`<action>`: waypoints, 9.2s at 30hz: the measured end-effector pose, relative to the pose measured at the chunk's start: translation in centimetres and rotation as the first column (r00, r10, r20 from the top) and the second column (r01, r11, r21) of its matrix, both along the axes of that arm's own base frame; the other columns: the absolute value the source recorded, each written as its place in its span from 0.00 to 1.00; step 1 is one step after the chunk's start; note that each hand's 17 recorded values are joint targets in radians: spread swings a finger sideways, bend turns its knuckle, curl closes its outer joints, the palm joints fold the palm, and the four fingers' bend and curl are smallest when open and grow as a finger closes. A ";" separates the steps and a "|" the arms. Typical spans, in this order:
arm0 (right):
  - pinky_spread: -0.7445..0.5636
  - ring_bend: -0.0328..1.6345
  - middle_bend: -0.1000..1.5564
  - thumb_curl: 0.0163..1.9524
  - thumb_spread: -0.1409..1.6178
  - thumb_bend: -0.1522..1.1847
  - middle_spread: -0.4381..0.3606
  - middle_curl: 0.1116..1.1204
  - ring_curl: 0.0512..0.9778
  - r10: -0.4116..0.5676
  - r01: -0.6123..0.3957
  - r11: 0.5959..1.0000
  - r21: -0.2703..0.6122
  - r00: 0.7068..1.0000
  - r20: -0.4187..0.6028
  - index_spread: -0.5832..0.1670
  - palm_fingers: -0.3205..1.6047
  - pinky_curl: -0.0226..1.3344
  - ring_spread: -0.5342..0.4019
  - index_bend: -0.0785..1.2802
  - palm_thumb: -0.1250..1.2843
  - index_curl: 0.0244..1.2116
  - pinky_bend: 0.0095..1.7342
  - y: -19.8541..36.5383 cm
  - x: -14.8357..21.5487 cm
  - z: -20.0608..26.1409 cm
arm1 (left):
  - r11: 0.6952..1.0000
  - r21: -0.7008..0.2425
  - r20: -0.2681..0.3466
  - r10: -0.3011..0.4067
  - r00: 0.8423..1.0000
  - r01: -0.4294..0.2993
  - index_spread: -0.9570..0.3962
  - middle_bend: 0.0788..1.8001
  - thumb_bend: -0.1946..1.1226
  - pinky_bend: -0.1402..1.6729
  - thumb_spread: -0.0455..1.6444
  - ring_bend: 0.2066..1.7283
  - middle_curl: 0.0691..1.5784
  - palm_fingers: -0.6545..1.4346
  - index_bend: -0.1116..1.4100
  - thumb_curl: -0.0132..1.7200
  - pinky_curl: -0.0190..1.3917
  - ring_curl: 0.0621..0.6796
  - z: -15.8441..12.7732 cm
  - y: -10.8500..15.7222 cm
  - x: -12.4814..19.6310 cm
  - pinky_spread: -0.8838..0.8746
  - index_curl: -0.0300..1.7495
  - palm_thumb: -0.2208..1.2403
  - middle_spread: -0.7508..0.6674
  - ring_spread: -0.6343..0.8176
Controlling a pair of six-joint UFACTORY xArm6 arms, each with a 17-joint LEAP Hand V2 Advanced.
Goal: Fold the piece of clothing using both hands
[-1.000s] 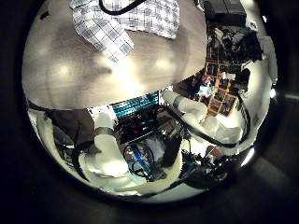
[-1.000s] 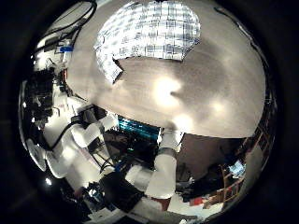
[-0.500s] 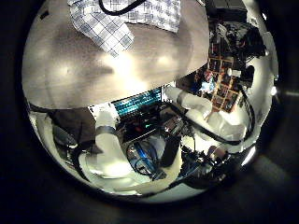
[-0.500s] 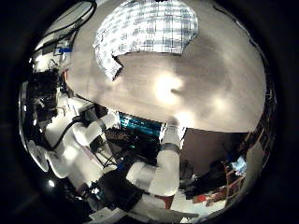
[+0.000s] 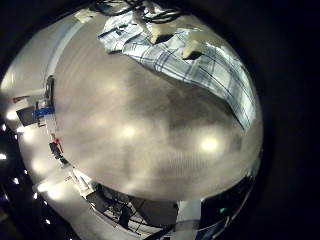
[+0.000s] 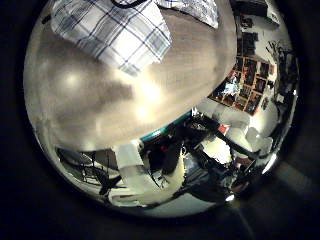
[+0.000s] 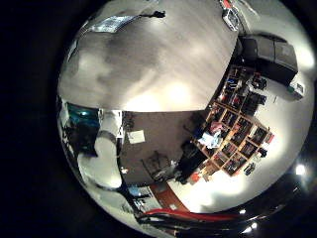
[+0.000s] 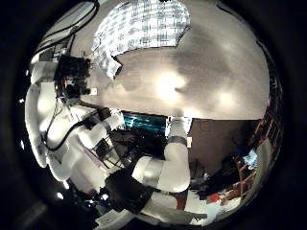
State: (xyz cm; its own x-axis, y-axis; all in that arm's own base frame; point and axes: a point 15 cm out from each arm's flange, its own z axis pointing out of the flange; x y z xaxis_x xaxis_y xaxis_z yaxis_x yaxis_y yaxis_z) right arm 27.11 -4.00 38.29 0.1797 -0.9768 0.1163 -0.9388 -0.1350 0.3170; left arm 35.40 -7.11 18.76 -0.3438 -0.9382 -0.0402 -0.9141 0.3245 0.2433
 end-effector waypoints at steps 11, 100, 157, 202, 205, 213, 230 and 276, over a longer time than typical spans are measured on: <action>0.84 0.31 0.18 0.12 0.73 0.10 0.52 0.23 0.17 0.002 -0.001 1.000 0.001 0.998 -0.069 0.25 0.28 0.15 0.68 0.18 0.15 0.23 0.36 0.0 -1.3 -2.3 | 0.999 0.046 -0.091 -0.002 0.996 0.006 0.75 0.11 0.13 0.26 0.55 0.23 0.17 0.37 0.22 0.20 0.23 0.21 -2.5 -0.1 0.1 0.77 0.17 0.26 0.73 0.77; 0.43 0.84 0.79 0.29 0.77 0.11 0.28 0.83 0.73 -0.013 -0.018 0.997 0.076 0.918 0.397 0.36 0.70 0.52 0.33 0.85 0.78 0.76 0.81 8.3 9.4 -2.4 | 0.995 0.072 -0.152 -0.057 0.987 0.069 0.18 0.47 0.14 0.63 0.68 0.73 0.69 0.82 0.24 0.36 0.48 0.72 18.0 1.5 -4.8 0.14 0.83 0.65 0.09 0.12; 0.67 0.49 0.35 0.15 0.79 0.10 0.39 0.40 0.39 0.004 -0.001 0.999 0.042 0.998 -0.068 0.24 0.18 0.33 0.45 0.25 0.38 0.39 0.42 -1.0 19.9 -13.9 | 0.981 -0.155 0.001 0.117 0.993 -0.115 0.70 0.06 0.13 0.25 0.72 0.34 0.27 0.35 0.19 0.21 0.35 0.38 4.3 5.3 8.0 0.72 0.33 0.40 0.68 0.62; 0.33 0.76 0.71 0.24 0.72 0.15 0.26 0.67 0.59 0.116 -0.116 0.993 0.015 0.982 -0.149 0.25 0.80 0.43 0.30 0.73 0.78 0.60 0.72 0.7 19.0 -20.7 | 0.979 -0.150 -0.059 0.133 0.989 -0.140 0.70 0.06 0.13 0.22 0.72 0.26 0.17 0.38 0.19 0.19 0.27 0.27 0.6 6.5 5.3 0.75 0.25 0.40 0.68 0.68; 0.36 0.79 0.75 0.26 0.74 0.15 0.27 0.70 0.63 0.077 -0.076 0.997 0.015 0.987 -0.142 0.28 0.76 0.47 0.31 0.79 0.80 0.65 0.75 -1.2 18.4 -19.9 | 0.978 -0.155 -0.054 0.130 0.990 -0.137 0.70 0.06 0.13 0.22 0.73 0.26 0.17 0.38 0.19 0.19 0.27 0.27 0.8 6.4 5.3 0.75 0.25 0.40 0.68 0.68; 0.40 0.82 0.80 0.29 0.75 0.14 0.31 0.75 0.70 0.001 0.001 1.000 0.019 0.995 -0.098 0.35 0.72 0.52 0.32 0.84 0.83 0.72 0.78 -5.8 17.3 -17.7 | 0.979 -0.157 -0.057 0.124 0.991 -0.132 0.70 0.06 0.13 0.22 0.73 0.26 0.16 0.38 0.20 0.19 0.27 0.27 0.8 6.0 4.3 0.75 0.25 0.40 0.68 0.69; 0.42 0.82 0.81 0.33 0.76 0.11 0.34 0.78 0.75 0.035 -0.041 0.995 0.096 0.997 0.067 0.39 0.71 0.60 0.32 0.84 0.83 0.78 0.76 -2.8 18.1 -10.8 | 0.976 -0.174 -0.059 0.123 0.991 -0.132 0.70 0.06 0.13 0.22 0.73 0.25 0.16 0.38 0.20 0.19 0.26 0.27 -1.4 4.6 3.8 0.75 0.24 0.40 0.68 0.69; 0.76 0.51 0.27 0.24 0.77 0.09 0.44 0.34 0.41 0.433 -0.508 0.839 0.194 0.840 0.326 0.15 0.14 0.47 0.63 0.17 0.48 0.32 0.54 30.4 19.4 -2.2 | 0.917 -0.220 0.081 0.358 0.930 -0.333 0.68 0.06 0.13 0.21 0.72 0.25 0.17 0.41 0.19 0.20 0.26 0.26 9.7 16.4 -1.1 0.72 0.24 0.40 0.66 0.66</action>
